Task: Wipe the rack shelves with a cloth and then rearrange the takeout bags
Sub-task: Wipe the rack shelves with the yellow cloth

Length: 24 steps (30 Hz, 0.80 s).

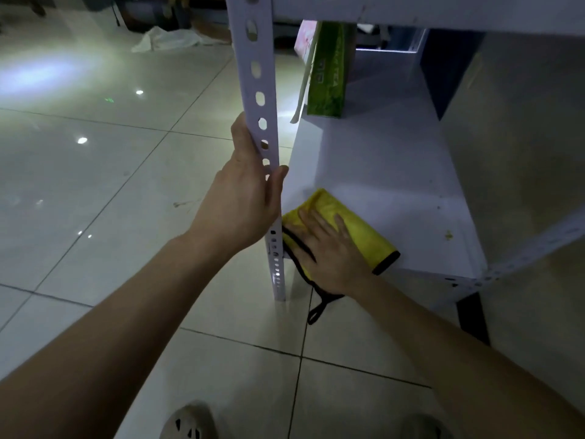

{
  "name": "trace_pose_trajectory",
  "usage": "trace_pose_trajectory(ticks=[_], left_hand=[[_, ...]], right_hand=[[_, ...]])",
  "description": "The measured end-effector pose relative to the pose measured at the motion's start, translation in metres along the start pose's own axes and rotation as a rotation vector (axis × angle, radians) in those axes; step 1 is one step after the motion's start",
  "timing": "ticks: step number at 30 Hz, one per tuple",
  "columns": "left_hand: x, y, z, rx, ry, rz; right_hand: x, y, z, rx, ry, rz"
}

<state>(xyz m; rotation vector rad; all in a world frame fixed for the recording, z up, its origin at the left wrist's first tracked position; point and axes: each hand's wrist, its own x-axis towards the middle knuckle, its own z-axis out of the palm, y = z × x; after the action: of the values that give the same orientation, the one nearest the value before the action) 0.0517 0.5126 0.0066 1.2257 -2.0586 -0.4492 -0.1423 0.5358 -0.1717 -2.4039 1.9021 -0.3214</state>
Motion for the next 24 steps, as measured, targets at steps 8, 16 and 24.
trace_pose_trajectory(ticks=[8,16,24], left_hand=[[-0.001,0.0,0.003,-0.005,0.038,0.0],[0.001,0.002,0.007,-0.012,0.047,-0.011],[-0.001,0.027,-0.01,0.285,-0.21,-0.291]], right_hand=[[0.087,0.036,-0.014,0.026,-0.145,0.07],[0.115,0.012,-0.006,0.061,-0.119,0.215],[-0.007,0.038,-0.024,0.056,-0.084,0.293]])
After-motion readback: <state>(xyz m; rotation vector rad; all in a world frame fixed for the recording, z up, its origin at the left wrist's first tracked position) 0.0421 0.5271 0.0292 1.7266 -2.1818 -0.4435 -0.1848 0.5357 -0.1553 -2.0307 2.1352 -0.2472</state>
